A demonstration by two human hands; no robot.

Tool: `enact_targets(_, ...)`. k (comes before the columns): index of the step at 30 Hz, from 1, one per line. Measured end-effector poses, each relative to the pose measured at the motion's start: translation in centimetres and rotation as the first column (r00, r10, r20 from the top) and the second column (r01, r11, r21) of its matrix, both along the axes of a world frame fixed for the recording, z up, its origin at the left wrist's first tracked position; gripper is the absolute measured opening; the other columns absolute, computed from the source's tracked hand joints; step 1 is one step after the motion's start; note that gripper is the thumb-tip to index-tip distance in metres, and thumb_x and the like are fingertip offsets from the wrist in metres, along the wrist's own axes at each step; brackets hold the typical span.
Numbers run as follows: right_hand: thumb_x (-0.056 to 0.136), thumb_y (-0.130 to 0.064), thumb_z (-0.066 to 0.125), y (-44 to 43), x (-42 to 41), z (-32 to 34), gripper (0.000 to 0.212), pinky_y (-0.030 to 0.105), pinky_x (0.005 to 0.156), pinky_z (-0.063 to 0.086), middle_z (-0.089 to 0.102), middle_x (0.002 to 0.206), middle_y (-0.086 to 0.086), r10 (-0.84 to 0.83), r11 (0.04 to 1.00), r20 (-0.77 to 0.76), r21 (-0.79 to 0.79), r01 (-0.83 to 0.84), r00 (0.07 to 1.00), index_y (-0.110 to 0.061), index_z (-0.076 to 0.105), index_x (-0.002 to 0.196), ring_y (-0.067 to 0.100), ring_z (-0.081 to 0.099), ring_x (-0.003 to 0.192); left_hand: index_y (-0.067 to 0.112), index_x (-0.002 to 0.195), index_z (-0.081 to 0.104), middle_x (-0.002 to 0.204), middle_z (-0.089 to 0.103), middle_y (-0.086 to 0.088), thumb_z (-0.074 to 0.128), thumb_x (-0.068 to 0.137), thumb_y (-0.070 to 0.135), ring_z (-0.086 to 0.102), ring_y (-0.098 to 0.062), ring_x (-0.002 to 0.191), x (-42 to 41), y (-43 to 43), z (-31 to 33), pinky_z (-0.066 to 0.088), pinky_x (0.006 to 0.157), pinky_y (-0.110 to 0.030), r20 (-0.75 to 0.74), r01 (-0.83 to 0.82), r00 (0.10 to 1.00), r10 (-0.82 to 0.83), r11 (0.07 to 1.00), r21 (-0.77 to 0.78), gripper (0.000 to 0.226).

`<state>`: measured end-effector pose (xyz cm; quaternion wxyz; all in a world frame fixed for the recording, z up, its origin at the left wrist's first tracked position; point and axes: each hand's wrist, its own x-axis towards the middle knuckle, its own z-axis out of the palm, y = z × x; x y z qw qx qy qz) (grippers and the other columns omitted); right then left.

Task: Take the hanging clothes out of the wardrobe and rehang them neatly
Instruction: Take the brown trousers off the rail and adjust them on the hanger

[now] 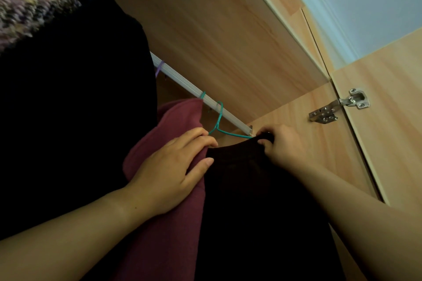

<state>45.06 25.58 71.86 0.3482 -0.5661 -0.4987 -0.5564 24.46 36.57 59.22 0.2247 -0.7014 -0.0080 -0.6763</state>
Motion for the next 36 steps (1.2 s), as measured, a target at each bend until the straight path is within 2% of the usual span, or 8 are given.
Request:
enact_targets(4, 0.087, -0.026, 0.058, -1.8, 0.8, 0.8, 0.016, 0.029, 0.070, 0.046, 0.066, 0.100, -0.001, -0.069, 0.991, -0.028, 0.112, 0.071, 0.997, -0.033, 0.062, 0.101, 0.024, 0.060, 0.095, 0.049, 0.121, 0.038, 0.137, 0.030, 0.032, 0.025, 0.085, 0.061, 0.031, 0.011, 0.126, 0.2, 0.3, -0.2, 0.030, 0.097, -0.014, 0.000, -0.026, 1.000, 0.026, 1.000, 0.001, 0.040)
enact_targets(8, 0.087, -0.028, 0.057, -3.1, 1.1, 1.4, 0.021, 0.032, 0.075, 0.051, 0.066, 0.104, -0.004, -0.107, 0.984, -0.015, 0.142, 0.108, 0.994, -0.037, 0.061, 0.105, 0.022, 0.060, 0.097, 0.050, 0.122, 0.038, 0.137, 0.026, 0.034, 0.024, 0.085, 0.062, 0.027, 0.013, 0.127, 0.5, 0.4, -0.5, 0.025, 0.095, -0.009, -0.008, -0.037, 0.999, 0.037, 0.999, -0.010, 0.041)
enact_targets(13, 0.086, -0.028, 0.058, -3.9, 1.5, 0.1, 0.020, 0.028, 0.069, 0.041, 0.066, 0.102, 0.000, -0.025, 0.980, -0.027, 0.197, 0.030, 0.999, -0.036, 0.062, 0.104, 0.025, 0.059, 0.098, 0.050, 0.122, 0.037, 0.142, 0.029, 0.028, 0.025, 0.085, 0.062, 0.028, 0.009, 0.130, 1.1, 0.1, -0.4, 0.031, 0.100, -0.019, -0.001, -0.035, 0.999, 0.035, 0.999, -0.013, 0.040)
enact_targets(16, 0.086, -0.029, 0.058, -4.4, 1.7, -1.5, 0.014, 0.030, 0.074, 0.046, 0.064, 0.100, -0.003, 0.012, 0.984, -0.056, 0.179, -0.002, 0.998, -0.037, 0.061, 0.097, 0.022, 0.057, 0.099, 0.049, 0.121, 0.039, 0.142, 0.030, 0.026, 0.025, 0.084, 0.062, 0.031, 0.006, 0.128, 1.3, -0.3, -0.6, 0.033, 0.097, -0.022, 0.002, -0.036, 0.999, 0.036, 0.999, -0.031, 0.042)
enact_targets(19, 0.084, -0.028, 0.060, -5.2, 2.2, -4.7, 0.015, 0.034, 0.078, 0.049, 0.061, 0.096, -0.008, 0.082, 0.984, -0.108, 0.166, -0.063, 0.991, -0.042, 0.055, 0.085, 0.017, 0.057, 0.095, 0.045, 0.124, 0.040, 0.145, 0.031, 0.018, 0.027, 0.083, 0.061, 0.037, -0.004, 0.129, 1.5, -0.9, -1.0, 0.036, 0.097, -0.026, -0.002, -0.094, 0.996, 0.094, 0.994, -0.056, 0.046)
enact_targets(23, 0.087, -0.028, 0.058, -7.4, 2.2, -10.4, 0.011, 0.026, 0.068, 0.036, 0.053, 0.087, -0.013, 0.010, 0.986, -0.128, 0.168, 0.011, 0.992, -0.036, 0.059, 0.095, 0.014, 0.053, 0.089, 0.037, 0.140, 0.032, 0.152, 0.023, 0.011, 0.048, 0.089, 0.045, 0.028, -0.012, 0.136, 2.8, -2.5, -2.7, 0.031, 0.101, -0.029, 0.043, -0.107, 0.993, 0.114, 0.984, -0.141, 0.054)
enact_targets(28, 0.084, -0.022, 0.062, -10.5, 1.9, -17.4, 0.015, 0.028, 0.073, 0.045, 0.065, 0.088, -0.010, 0.040, 0.984, -0.155, 0.175, -0.013, 0.987, -0.032, 0.065, 0.094, 0.012, 0.058, 0.085, 0.025, 0.145, 0.029, 0.155, 0.020, -0.001, 0.060, 0.081, 0.041, 0.024, -0.023, 0.140, 5.8, -4.2, -8.5, 0.033, 0.107, -0.043, 0.019, -0.159, 0.986, 0.165, 0.971, -0.180, 0.073)
enact_targets(36, 0.083, -0.030, 0.064, -18.9, -0.8, -27.9, 0.015, 0.025, 0.067, 0.035, 0.064, 0.092, -0.015, -0.220, 0.960, -0.307, 0.099, 0.261, 0.926, -0.037, 0.065, 0.097, 0.013, 0.056, 0.084, 0.020, 0.137, 0.043, 0.152, 0.029, -0.013, 0.040, 0.083, 0.043, 0.028, -0.033, 0.138, 9.2, -6.8, -17.4, 0.026, 0.106, -0.056, -0.126, -0.154, 0.983, 0.137, 0.978, -0.141, 0.058)
